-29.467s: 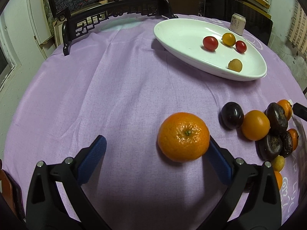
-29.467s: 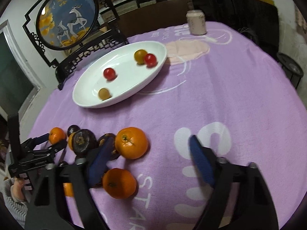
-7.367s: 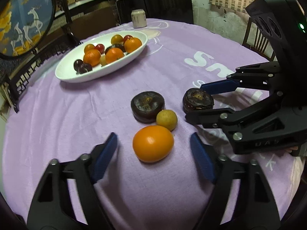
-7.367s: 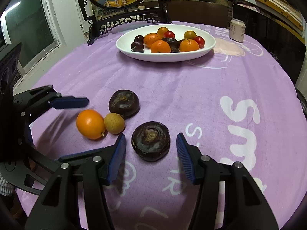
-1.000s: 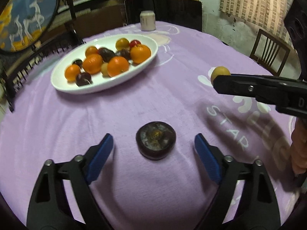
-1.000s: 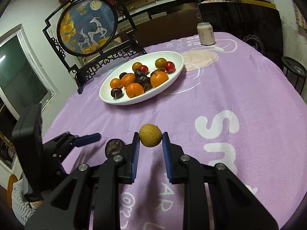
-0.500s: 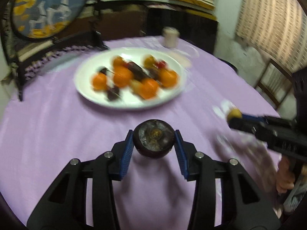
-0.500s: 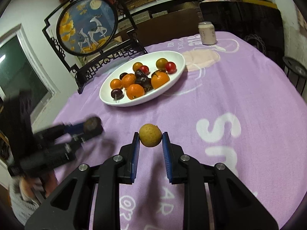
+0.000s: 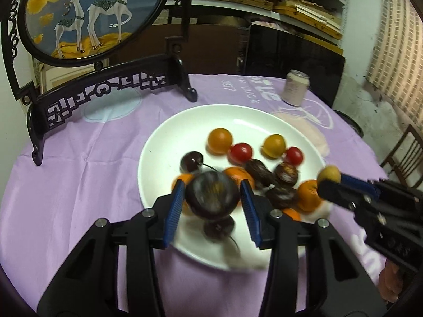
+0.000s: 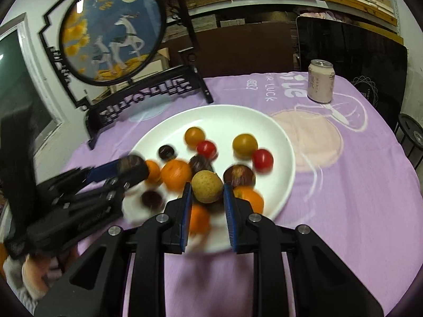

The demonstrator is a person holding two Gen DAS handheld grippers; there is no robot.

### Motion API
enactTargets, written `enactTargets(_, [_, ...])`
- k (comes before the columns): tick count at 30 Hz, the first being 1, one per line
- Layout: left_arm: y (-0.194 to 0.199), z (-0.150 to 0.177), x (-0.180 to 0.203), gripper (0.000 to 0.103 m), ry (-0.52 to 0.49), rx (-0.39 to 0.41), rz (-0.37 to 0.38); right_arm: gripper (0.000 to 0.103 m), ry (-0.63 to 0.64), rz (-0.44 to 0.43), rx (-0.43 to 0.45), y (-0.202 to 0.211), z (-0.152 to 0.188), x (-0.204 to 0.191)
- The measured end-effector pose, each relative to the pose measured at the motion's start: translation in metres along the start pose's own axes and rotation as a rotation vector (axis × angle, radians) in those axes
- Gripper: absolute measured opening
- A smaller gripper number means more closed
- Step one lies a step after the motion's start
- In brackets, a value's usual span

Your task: Organize fruits

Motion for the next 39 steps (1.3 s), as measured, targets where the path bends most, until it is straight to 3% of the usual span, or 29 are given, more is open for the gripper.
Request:
enactTargets(3, [-0.008,0.003,0.000,0.061,-0.022,0.005,-0.025,0.025,-0.025,-0.006,0.007,-0.015,-0.004,0.011])
enactTargets(4, [-0.008,0.003,-0.002,0.070,-0.021,0.010,-0.031,0.027,-0.034,-0.004,0.011,-0.016,-0.004,0.013])
enactTargets(6, [-0.009,0.002,-0.003,0.079,-0.010,0.018,-0.038,0.050,-0.037,-0.013,0.005,-0.017,-0.002,0.015])
enactTargets(7, [-0.008,0.002,-0.002,0.079,-0.007,0.019,-0.034,0.053,-0.033,-0.008,0.015,-0.014,-0.002,0.016])
enactTargets(12, [-0.004,0.008,0.000,0.085,-0.028,0.030,-0.069,0.054,0.009,0.014,0.038,0.003,0.001,0.010])
enactTargets(17, [0.019,0.025,-0.012,0.098,-0.003,0.046,-0.118,0.058,0.019,0.026,0.050,0.022,0.015,0.000])
enactTargets(23, [0.054,0.046,-0.019,0.101,0.015,0.053,-0.139,0.076,0.048,0.048,0.074,0.053,0.046,-0.017])
enactTargets(27, [0.080,0.062,-0.016,0.101,0.002,0.067,-0.125,0.097,0.048,0.082,0.126,0.080,0.068,-0.019])
enactTargets(32, [0.104,0.070,-0.016,0.101,0.007,0.098,-0.155,0.098,-0.030,0.042,0.151,0.098,0.084,-0.012])
enactTargets(39, [0.120,0.071,-0.022,0.101,0.040,0.123,-0.139,0.098,-0.049,0.033,0.148,0.099,0.086,-0.012])
Point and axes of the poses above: each gripper's, at about its wrist camera, not at the fingertips, and y roughly against the way its jaws point, x to its right, z to its underside, the point moved 7 cm from there along -y, roughly the way its jaws point, and after that the axes turned 14 degrees about -z, right-handed, at the moved point
